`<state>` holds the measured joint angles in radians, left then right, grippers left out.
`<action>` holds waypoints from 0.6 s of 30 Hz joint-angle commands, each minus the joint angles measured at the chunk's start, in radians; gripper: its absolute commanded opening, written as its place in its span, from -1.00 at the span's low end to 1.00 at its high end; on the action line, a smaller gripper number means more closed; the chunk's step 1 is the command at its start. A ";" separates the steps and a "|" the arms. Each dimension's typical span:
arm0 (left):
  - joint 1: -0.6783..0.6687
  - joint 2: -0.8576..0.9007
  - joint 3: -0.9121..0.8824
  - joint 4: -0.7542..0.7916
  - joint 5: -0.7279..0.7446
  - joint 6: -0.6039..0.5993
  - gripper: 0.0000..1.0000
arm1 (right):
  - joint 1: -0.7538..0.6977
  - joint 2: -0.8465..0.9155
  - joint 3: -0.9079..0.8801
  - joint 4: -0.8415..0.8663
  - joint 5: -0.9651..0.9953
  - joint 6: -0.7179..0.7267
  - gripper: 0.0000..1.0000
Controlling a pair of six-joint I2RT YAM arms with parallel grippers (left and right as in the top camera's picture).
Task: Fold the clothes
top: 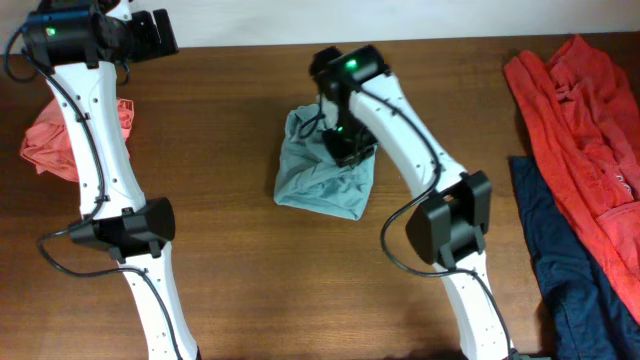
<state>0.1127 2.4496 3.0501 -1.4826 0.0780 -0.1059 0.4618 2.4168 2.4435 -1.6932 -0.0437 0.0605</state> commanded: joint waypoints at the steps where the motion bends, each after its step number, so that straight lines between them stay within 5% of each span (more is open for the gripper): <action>1: 0.002 -0.034 0.011 0.008 0.003 0.017 0.98 | -0.017 -0.030 -0.056 -0.006 -0.084 0.030 -0.92; 11: 0.002 -0.034 0.011 0.027 0.003 0.025 0.98 | 0.008 -0.030 -0.161 -0.006 -0.084 0.128 -0.67; 14: 0.002 -0.034 0.011 0.034 0.003 0.025 0.98 | 0.009 -0.030 -0.161 -0.006 -0.083 0.212 -0.89; 18: 0.002 -0.034 0.011 0.039 0.004 0.024 0.98 | 0.008 -0.030 -0.161 0.006 -0.072 0.307 -0.92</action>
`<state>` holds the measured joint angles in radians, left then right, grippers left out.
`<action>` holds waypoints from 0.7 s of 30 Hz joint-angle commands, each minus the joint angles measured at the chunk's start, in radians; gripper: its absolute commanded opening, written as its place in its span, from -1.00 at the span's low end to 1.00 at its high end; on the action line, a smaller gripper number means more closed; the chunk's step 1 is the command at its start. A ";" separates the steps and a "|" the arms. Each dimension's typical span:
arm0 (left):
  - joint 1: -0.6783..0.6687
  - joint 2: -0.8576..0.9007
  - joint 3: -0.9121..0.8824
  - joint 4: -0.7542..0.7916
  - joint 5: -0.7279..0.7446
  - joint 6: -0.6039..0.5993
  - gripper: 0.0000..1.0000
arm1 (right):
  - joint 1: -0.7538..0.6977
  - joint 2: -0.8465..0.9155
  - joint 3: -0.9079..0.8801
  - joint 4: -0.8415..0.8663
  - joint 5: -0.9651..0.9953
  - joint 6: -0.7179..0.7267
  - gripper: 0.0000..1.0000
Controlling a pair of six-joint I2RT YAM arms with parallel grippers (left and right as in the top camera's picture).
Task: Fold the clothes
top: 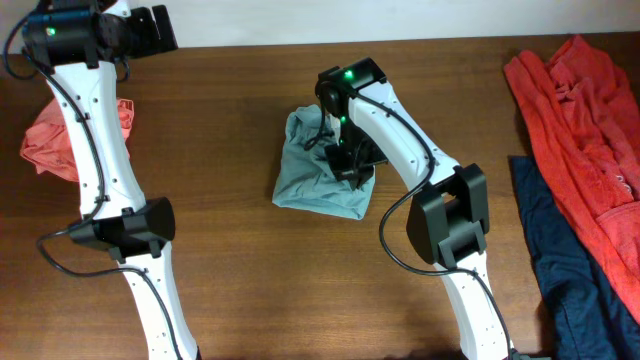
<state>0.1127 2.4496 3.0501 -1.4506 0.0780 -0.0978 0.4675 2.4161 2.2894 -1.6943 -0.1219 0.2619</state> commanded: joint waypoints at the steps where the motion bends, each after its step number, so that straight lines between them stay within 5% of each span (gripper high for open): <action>1: 0.002 -0.034 0.011 0.007 0.004 0.016 0.99 | 0.003 -0.029 -0.006 0.011 0.021 0.142 -0.92; 8: 0.002 -0.034 0.011 0.006 0.004 0.016 0.98 | 0.042 -0.034 -0.006 0.020 0.095 0.291 -0.92; 21: 0.002 -0.034 0.011 0.023 0.004 0.024 0.98 | 0.141 -0.093 -0.006 0.004 0.174 0.322 -0.89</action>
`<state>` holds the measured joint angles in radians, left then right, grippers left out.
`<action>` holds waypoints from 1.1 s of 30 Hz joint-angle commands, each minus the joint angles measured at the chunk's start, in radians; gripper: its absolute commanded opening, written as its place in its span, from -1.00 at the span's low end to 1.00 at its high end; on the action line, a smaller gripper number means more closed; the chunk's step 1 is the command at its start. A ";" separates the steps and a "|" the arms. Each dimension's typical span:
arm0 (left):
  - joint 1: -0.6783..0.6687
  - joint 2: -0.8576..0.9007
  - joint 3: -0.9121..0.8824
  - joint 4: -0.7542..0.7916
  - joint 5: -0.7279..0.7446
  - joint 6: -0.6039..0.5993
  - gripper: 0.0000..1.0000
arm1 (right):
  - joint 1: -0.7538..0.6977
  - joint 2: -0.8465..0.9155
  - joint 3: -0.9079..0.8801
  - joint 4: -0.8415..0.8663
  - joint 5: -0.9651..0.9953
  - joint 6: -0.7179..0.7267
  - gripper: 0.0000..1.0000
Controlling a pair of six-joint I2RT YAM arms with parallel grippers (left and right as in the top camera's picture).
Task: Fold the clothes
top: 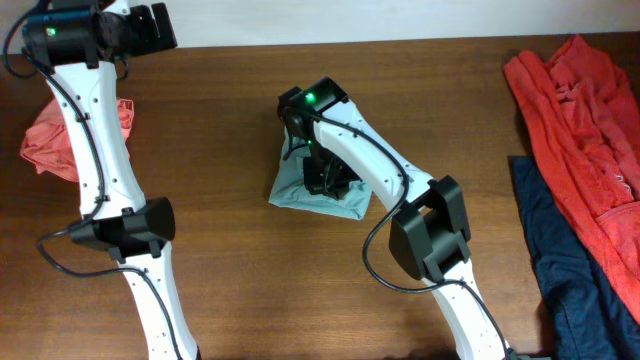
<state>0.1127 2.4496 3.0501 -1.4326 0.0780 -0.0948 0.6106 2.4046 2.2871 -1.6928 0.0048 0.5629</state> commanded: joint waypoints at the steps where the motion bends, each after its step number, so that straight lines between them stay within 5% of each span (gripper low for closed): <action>1: 0.002 -0.034 0.011 0.005 0.003 0.021 0.98 | -0.002 -0.086 -0.004 0.003 0.054 0.021 -0.86; 7: 0.002 -0.034 0.011 0.011 0.003 0.021 0.98 | -0.002 -0.102 -0.003 0.040 0.059 -0.066 0.18; 12: 0.002 -0.034 0.011 0.011 0.004 0.021 0.98 | -0.002 -0.102 0.023 0.113 0.060 -0.133 0.69; 16: 0.002 -0.034 0.011 0.011 0.003 0.021 0.98 | -0.002 -0.087 0.019 0.287 0.085 -0.159 0.65; 22: 0.014 -0.034 0.011 0.012 -0.051 0.021 0.98 | -0.003 -0.038 0.013 0.336 0.138 0.009 0.17; 33: 0.089 -0.034 0.011 0.010 -0.049 0.020 0.98 | -0.003 0.043 -0.002 0.332 0.153 0.049 0.20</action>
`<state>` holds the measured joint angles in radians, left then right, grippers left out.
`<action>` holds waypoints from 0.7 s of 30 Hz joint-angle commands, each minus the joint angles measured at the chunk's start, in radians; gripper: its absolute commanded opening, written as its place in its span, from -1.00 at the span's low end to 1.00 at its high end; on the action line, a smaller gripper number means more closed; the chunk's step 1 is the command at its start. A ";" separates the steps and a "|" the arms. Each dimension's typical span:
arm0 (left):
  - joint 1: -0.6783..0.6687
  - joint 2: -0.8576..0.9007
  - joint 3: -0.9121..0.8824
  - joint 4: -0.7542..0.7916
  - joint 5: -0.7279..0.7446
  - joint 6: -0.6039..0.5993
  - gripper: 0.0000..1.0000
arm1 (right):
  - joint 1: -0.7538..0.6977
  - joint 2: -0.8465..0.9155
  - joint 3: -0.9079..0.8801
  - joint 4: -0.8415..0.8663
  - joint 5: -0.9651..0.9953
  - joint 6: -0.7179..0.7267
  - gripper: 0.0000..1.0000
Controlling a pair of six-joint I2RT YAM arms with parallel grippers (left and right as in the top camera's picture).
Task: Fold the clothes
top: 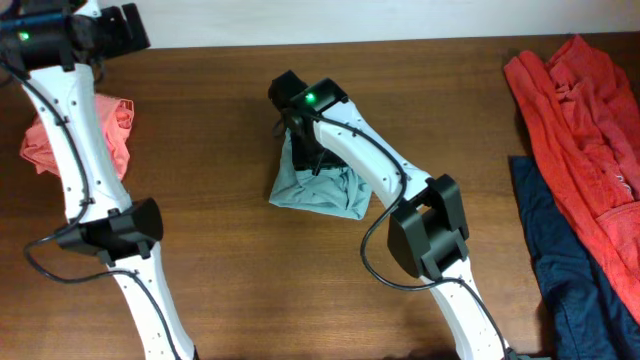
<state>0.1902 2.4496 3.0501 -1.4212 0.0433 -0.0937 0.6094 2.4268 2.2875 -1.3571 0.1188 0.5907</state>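
Observation:
A folded teal garment lies mid-table in the overhead view. My right gripper points down at its upper left edge, with the wrist covering that corner. The fingers are hidden against the cloth, so I cannot tell whether they hold it. My left gripper hangs at the far left back of the table, above and away from a crumpled red cloth; whether it is open or shut does not show.
A pile of red clothes lies at the right edge, with a dark navy garment in front of it. The left arm's white links cross over the red cloth at the left.
My right gripper has moved from the middle of the teal garment to its upper left edge. The left arm has swung a little to the left. The garment lies about where it was.
My right gripper was first on the teal garment's upper right part, then slightly lower on it. Then it was at the garment's middle, and the bundle had shifted a little left. Now it is at the upper left edge. The left arm stayed at the back left.

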 commanded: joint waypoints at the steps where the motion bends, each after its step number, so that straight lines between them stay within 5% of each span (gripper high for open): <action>1: 0.012 -0.034 0.011 -0.002 -0.014 0.019 0.98 | -0.003 0.021 -0.003 -0.004 0.056 0.021 0.01; 8: 0.012 -0.034 0.011 -0.003 -0.014 0.019 0.98 | -0.045 0.021 -0.002 -0.075 0.043 0.021 -0.92; 19: 0.012 -0.034 0.011 -0.003 -0.014 0.019 0.99 | -0.217 0.010 -0.002 -0.275 -0.033 0.012 -0.89; 21: 0.012 -0.034 0.011 0.000 -0.014 0.019 0.98 | -0.243 0.010 -0.002 -0.294 -0.058 -0.046 -0.37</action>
<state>0.2005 2.4496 3.0501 -1.4242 0.0399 -0.0940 0.4030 2.4401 2.2868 -1.6276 0.0891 0.5972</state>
